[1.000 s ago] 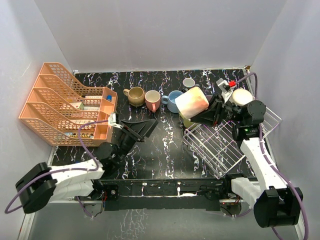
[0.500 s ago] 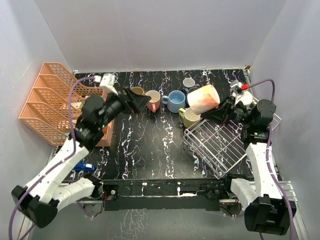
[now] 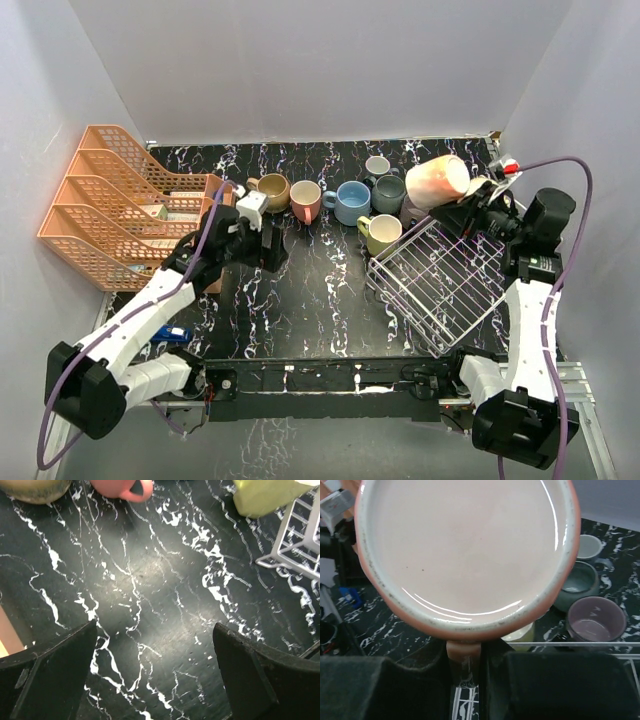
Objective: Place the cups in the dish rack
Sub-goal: Turn the cup upside down in the dish rack.
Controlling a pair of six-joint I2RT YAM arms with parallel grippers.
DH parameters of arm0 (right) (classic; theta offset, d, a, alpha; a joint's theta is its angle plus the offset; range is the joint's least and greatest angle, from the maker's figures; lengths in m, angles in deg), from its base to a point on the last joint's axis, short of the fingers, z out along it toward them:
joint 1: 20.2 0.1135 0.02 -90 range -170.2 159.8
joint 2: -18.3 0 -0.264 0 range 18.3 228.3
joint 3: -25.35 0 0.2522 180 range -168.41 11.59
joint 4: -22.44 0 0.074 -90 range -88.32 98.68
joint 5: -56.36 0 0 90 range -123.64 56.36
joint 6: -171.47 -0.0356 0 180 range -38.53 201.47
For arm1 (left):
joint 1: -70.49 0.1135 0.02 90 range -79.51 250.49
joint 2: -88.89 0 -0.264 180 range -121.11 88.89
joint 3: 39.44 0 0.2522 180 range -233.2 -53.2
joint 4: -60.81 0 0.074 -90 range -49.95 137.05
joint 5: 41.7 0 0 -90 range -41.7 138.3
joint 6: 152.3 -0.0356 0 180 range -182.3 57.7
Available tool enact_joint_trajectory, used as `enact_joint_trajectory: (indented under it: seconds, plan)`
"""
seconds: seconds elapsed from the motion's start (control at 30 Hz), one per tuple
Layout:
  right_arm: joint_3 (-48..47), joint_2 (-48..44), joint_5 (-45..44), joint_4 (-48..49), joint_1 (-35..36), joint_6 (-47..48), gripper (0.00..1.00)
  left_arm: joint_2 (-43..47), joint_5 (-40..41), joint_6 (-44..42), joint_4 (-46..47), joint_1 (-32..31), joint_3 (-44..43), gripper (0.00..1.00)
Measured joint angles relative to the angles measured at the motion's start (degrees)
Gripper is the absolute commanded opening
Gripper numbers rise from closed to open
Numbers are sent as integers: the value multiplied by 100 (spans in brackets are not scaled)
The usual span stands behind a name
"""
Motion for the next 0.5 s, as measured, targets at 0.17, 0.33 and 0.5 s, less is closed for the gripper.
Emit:
enact_joint_trajectory:
  seconds: [0.17,0.33,0.5]
  plan:
    - [-457,81,-828,-953,-52,1034,8,564,223,-273,140,4,579,97]
    - [-533,81,-1580,-1585,-81,1725,8,1025,417,-393,382,9,640,97]
    - [-533,81,-2168,-2083,-199,2188,8,1217,623,-492,422,9,734,97]
